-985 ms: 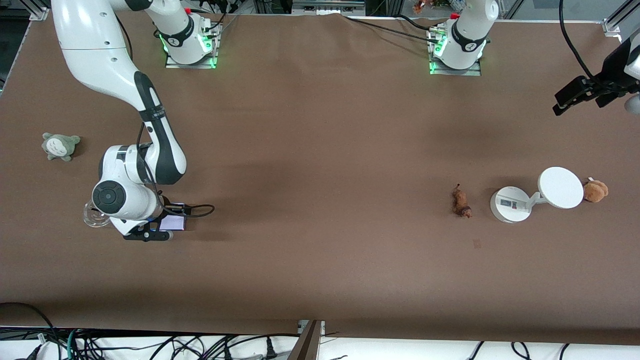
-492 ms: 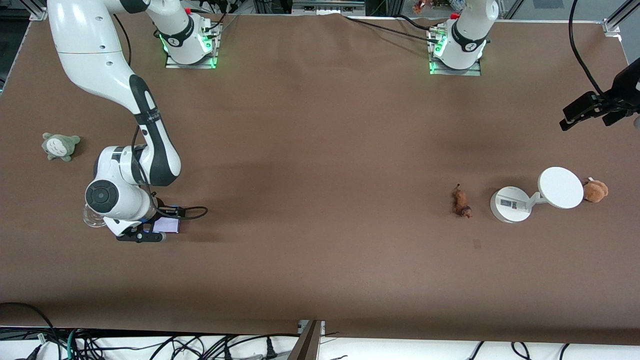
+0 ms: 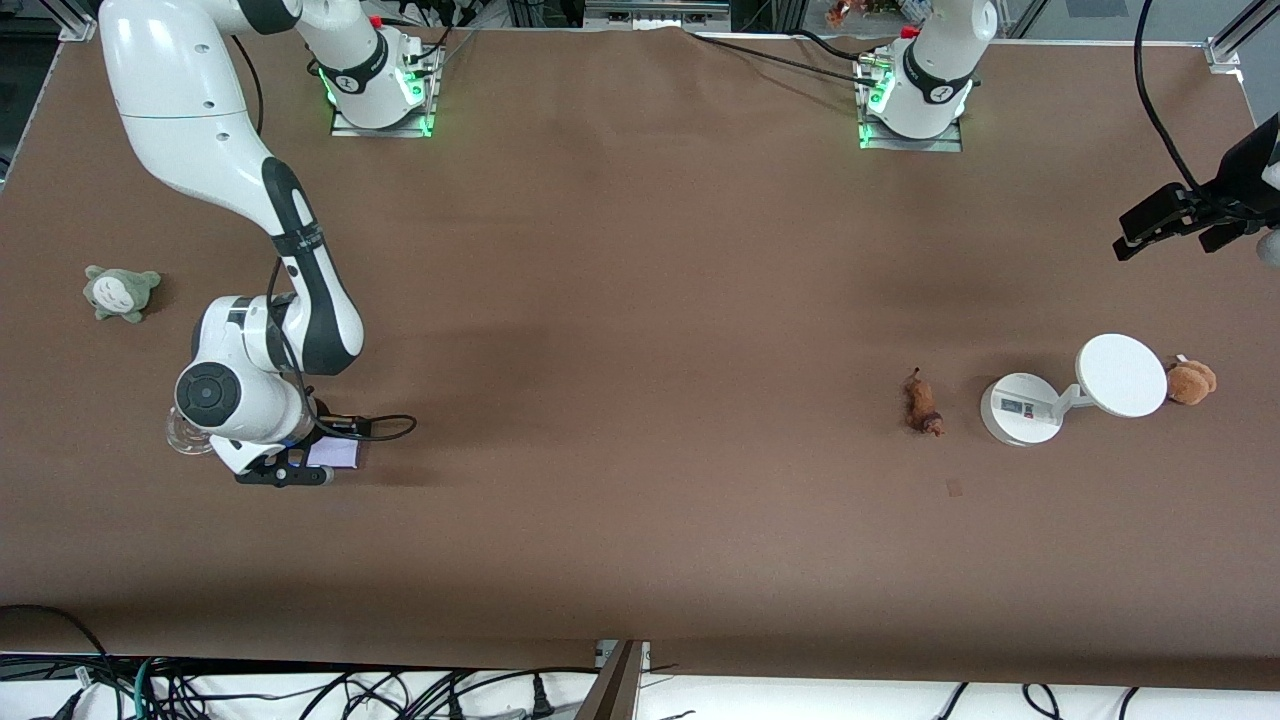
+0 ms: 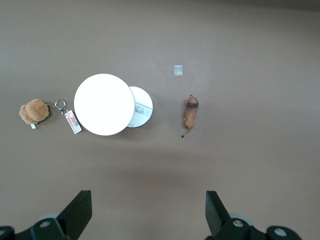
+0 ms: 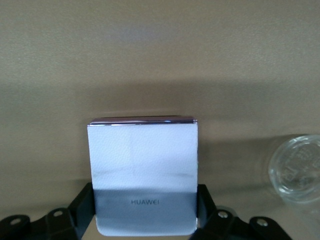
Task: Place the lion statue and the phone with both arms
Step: 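Lower the phone beside the glass cup and open the right gripper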
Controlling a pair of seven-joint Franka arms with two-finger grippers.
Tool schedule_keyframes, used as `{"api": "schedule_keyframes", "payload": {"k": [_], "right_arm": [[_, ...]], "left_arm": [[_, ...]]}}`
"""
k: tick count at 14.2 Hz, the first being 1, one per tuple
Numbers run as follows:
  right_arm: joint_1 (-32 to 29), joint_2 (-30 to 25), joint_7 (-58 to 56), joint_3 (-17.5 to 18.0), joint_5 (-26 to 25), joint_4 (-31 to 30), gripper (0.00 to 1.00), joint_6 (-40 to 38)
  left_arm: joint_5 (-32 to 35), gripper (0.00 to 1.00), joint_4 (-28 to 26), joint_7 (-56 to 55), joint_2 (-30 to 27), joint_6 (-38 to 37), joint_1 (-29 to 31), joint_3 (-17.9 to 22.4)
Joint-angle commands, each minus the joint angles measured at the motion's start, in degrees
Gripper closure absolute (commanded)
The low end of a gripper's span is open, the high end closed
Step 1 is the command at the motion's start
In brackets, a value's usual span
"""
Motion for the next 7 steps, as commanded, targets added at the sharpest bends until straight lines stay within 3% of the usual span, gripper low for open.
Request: {"api": "schedule_keyframes", "payload": {"k": [1, 3, 5, 7], "right_arm": [[-0.8, -0.4, -1.9, 0.5, 0.5, -1.1, 0.56, 1.8], [-0.8, -0.5, -1.9, 0.5, 0.5, -0.8, 0.00, 1.7], [-0.3, -1.0, -2.0, 0.5, 0.4, 0.2, 0.00, 1.1], [-0.1, -2.6, -2.2, 0.5, 0.1, 1.3, 0.00, -1.0]], "left_arm": [[-0.3, 0.00, 1.7, 1.3, 0.6, -1.5, 0.1, -0.5], [-0.2, 0.00, 1.9, 1.3, 0.6, -2.0, -0.2, -0.6], [-0.3, 0.00, 2.1, 1.4, 0.5, -2.3, -1.9, 0.0], [0.1, 0.00, 2.2, 1.3, 0.4, -4.1, -9.0, 4.9]]}}
